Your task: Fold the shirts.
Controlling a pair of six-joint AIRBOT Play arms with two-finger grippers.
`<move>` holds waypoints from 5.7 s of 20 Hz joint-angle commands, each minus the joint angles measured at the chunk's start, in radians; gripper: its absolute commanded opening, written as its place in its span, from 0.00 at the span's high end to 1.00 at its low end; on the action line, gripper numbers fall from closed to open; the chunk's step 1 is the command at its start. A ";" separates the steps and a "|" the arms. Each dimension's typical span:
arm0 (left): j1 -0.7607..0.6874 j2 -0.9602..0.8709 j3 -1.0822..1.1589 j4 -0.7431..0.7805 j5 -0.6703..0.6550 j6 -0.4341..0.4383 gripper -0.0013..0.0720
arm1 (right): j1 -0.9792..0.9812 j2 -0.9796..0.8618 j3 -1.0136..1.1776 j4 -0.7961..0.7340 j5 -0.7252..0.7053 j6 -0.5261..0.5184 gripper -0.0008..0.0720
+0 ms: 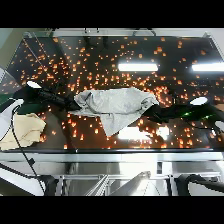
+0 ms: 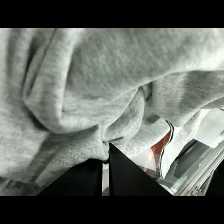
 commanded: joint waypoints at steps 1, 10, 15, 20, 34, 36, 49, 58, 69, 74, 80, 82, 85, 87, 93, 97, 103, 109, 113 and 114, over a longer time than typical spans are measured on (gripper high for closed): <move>-0.014 -0.026 0.064 -0.001 -0.040 0.005 0.95 | 0.056 -0.082 -0.002 0.068 -0.081 0.008 0.31; -0.013 -0.026 0.113 -0.002 -0.103 0.039 0.95 | 0.128 -0.236 0.075 0.256 -0.175 -0.016 0.95; 0.042 0.037 0.113 -0.020 -0.157 0.066 0.96 | 0.090 -0.123 0.117 0.260 0.034 -0.079 0.97; 0.198 0.401 0.113 -0.375 -0.247 0.144 0.96 | -0.171 0.297 0.274 0.270 0.329 -0.063 0.97; 0.725 0.927 0.444 -0.717 -0.292 0.092 0.95 | -0.738 0.727 0.745 0.439 0.284 -0.148 0.97; 0.703 0.832 0.373 -0.716 -0.328 0.078 0.95 | -0.720 0.652 0.723 0.378 0.283 -0.150 0.97; 0.288 -0.189 0.216 -0.458 -0.215 0.166 0.97 | -0.180 -0.271 0.541 0.433 -0.075 -0.452 0.97; 0.283 -0.439 0.673 -0.383 -0.222 -0.034 0.96 | -0.241 -0.414 0.541 0.562 -0.026 -0.547 0.97; 0.330 -0.438 0.672 -0.053 -0.418 -0.185 0.95 | -0.314 -0.415 0.540 -0.053 0.009 -0.183 0.97; 0.263 -0.438 0.673 -0.053 -0.467 -0.132 0.95 | -0.287 -0.417 0.540 -0.055 0.010 -0.183 0.97; 0.242 -0.438 0.673 -0.051 -0.525 -0.114 0.87 | -0.254 -0.416 0.540 -0.055 0.021 -0.182 0.78; 0.259 -0.438 0.673 -0.041 -0.563 -0.191 0.60 | -0.266 -0.404 0.541 -0.056 0.047 -0.157 0.47; 0.293 -0.378 0.673 0.074 -0.562 -0.278 0.60 | -0.333 -0.335 0.541 -0.080 0.158 -0.125 0.47; 0.315 -0.297 0.672 0.195 -0.562 -0.280 0.61 | -0.397 -0.273 0.540 -0.169 0.267 -0.076 0.49; 0.342 0.048 0.292 0.290 -0.471 -0.231 0.60 | -0.501 -0.090 0.220 -0.337 0.294 0.005 0.49; 0.343 0.188 -0.003 0.321 -0.350 -0.221 0.60 | -0.478 -0.076 -0.010 -0.273 0.137 -0.050 0.49; 0.343 0.316 -0.278 0.346 -0.188 -0.215 0.60 | -0.333 -0.085 -0.050 -0.095 -0.011 -0.134 0.49; 0.342 0.340 -0.463 0.325 0.002 -0.187 0.60 | -0.289 -0.085 -0.050 -0.061 -0.030 -0.151 0.97; 0.338 0.335 -0.493 0.323 0.084 -0.153 0.60 | -0.289 -0.085 -0.050 -0.061 -0.017 -0.163 0.97; 0.338 0.325 -0.493 0.303 0.100 -0.135 0.60 | -0.289 -0.085 -0.050 -0.061 -0.017 -0.162 0.97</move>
